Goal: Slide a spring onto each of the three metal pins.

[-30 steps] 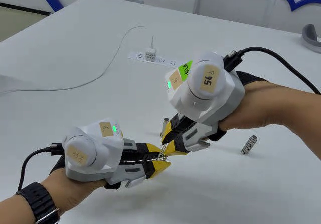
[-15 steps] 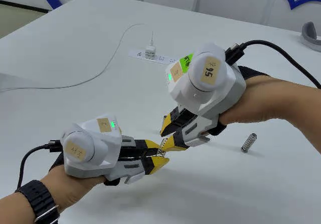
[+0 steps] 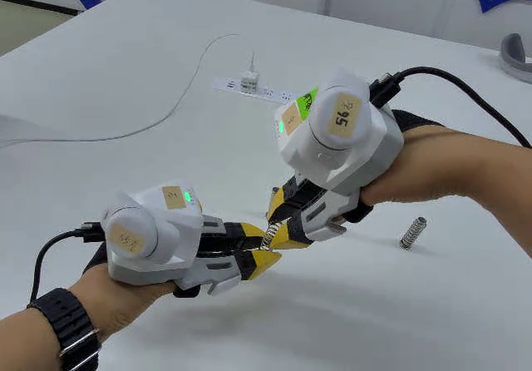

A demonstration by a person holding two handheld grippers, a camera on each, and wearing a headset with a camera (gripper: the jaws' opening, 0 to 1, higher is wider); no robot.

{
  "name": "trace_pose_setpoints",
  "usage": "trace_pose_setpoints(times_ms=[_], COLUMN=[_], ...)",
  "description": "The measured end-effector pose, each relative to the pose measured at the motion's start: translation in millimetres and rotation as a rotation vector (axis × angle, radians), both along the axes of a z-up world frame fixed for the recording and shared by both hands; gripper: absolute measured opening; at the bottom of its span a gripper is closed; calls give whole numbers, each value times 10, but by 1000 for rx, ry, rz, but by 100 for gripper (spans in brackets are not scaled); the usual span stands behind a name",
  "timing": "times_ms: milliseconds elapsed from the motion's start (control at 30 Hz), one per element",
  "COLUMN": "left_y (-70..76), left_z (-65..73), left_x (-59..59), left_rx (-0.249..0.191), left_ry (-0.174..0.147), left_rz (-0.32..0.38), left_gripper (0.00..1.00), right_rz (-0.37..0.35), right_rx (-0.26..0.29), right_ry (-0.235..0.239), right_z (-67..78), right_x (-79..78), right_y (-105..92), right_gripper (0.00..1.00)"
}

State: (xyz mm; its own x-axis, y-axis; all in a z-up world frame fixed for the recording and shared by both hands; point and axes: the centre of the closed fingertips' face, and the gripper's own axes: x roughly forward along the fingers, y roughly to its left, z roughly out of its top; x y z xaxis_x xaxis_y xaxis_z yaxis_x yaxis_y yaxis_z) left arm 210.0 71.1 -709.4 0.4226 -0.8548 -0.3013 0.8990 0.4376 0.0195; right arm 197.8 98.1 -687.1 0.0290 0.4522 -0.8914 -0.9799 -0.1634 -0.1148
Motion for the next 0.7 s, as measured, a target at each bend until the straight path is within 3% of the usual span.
trace_pose_setpoints(times_ms=[700], left_y=[-21], left_z=[4], left_x=[-11], left_rx=[11], left_ry=[-2], left_rz=[-4], left_gripper=[11], right_rz=[2], right_rx=[-13], right_ry=[12], right_z=[-62], right_x=[-9], right_y=[9], right_gripper=[14])
